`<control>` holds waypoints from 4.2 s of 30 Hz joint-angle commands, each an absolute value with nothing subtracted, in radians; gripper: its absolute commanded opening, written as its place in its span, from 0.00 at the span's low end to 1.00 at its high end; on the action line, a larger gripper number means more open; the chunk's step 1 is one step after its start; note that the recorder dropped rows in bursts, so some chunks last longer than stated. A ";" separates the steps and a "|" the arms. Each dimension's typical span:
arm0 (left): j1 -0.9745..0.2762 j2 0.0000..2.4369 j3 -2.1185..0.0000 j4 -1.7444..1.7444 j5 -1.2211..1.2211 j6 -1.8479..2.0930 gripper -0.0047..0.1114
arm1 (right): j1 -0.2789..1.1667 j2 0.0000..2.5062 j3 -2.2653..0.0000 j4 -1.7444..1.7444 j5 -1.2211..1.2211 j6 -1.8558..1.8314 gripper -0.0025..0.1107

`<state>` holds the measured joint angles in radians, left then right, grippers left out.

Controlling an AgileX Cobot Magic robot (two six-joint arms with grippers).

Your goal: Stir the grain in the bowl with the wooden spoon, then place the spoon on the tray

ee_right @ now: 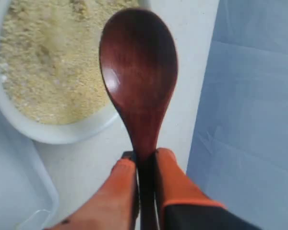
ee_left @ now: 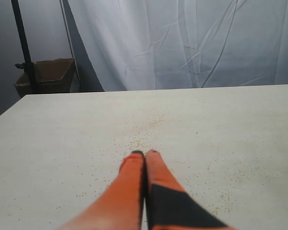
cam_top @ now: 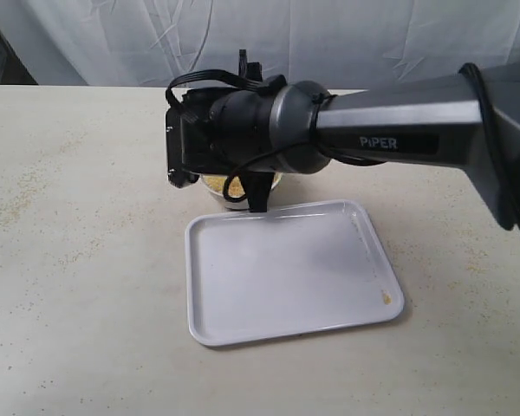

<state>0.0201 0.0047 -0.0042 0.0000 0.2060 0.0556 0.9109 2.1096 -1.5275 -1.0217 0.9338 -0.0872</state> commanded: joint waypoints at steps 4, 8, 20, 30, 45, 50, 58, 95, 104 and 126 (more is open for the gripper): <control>0.015 0.000 0.000 0.006 0.199 0.056 0.04 | 0.883 2.142 -1.531 -1.100 0.907 -0.085 0.02; 0.015 0.000 0.000 0.006 0.199 0.056 0.04 | 0.843 2.193 -1.531 -1.100 0.914 -0.069 0.02; 0.015 0.000 0.000 0.006 0.199 0.056 0.04 | 0.841 2.244 -1.531 -1.121 0.908 -0.020 0.02; 0.015 0.000 0.000 0.006 0.199 0.056 0.04 | 0.923 2.238 -1.531 -1.137 0.930 -0.029 0.02; 0.015 0.000 0.000 0.006 0.199 0.056 0.04 | 0.949 2.165 -1.531 -1.241 1.077 -0.031 0.02; 0.015 0.000 0.000 0.006 0.199 0.056 0.04 | 0.922 2.161 -1.531 -1.214 1.016 -0.026 0.02; 0.015 0.000 0.000 0.006 0.199 0.056 0.04 | 0.875 2.243 -1.531 -1.206 0.980 0.026 0.02; 0.015 0.000 0.000 0.006 0.199 0.056 0.04 | 0.942 2.089 -1.531 -1.160 1.084 0.178 0.02; 0.015 0.000 0.000 0.006 0.199 0.056 0.04 | 0.843 1.693 -1.352 -0.634 0.747 0.133 0.02; 0.015 0.000 0.000 0.006 0.199 0.056 0.04 | 0.689 1.843 -0.853 0.025 0.172 0.063 0.02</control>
